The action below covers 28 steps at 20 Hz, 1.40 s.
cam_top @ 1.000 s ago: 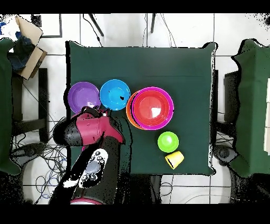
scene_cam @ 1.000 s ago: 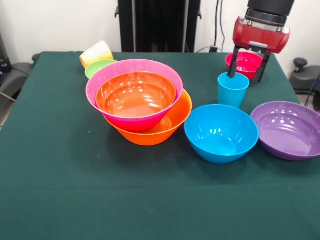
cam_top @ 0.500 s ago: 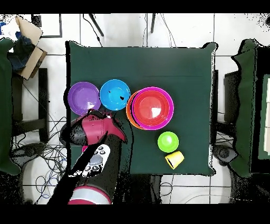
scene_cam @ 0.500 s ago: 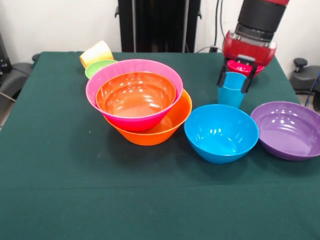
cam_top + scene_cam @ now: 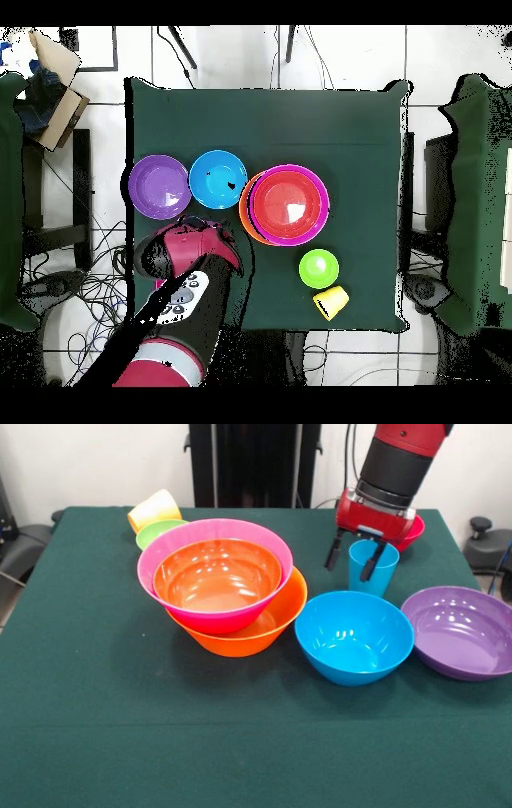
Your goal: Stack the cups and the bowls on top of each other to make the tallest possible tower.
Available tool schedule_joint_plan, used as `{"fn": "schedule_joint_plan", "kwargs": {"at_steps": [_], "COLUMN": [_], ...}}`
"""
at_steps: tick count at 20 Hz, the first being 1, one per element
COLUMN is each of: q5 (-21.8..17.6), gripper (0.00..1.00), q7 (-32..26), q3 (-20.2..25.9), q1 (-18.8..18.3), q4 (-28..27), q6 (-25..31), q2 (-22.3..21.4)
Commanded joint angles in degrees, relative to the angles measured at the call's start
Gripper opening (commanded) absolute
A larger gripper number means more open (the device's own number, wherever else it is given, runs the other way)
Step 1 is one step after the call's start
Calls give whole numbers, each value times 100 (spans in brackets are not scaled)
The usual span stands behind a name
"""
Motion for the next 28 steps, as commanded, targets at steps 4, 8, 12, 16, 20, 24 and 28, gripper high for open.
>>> {"fn": "schedule_joint_plan", "kwargs": {"at_steps": [4, 8, 12, 16, 20, 24, 28], "q5": [357, 359, 395, 274, 287, 260, 237], "gripper": [100, 100, 100, 100, 100, 100, 100], "q7": [1032, 904, 902, 623, 526, 403, 195], "q3": [-213, -207, -256, -28, 148, 368, 606], "q1": [400, 398, 448, 229, 68, -64, -267], "q4": [-428, -337, -261, -171, -127, -4, 93], "q6": [-514, -398, -398, -63, 229, 456, 938], "q2": [144, -40, -178, -315, -329, -543, -735]}}
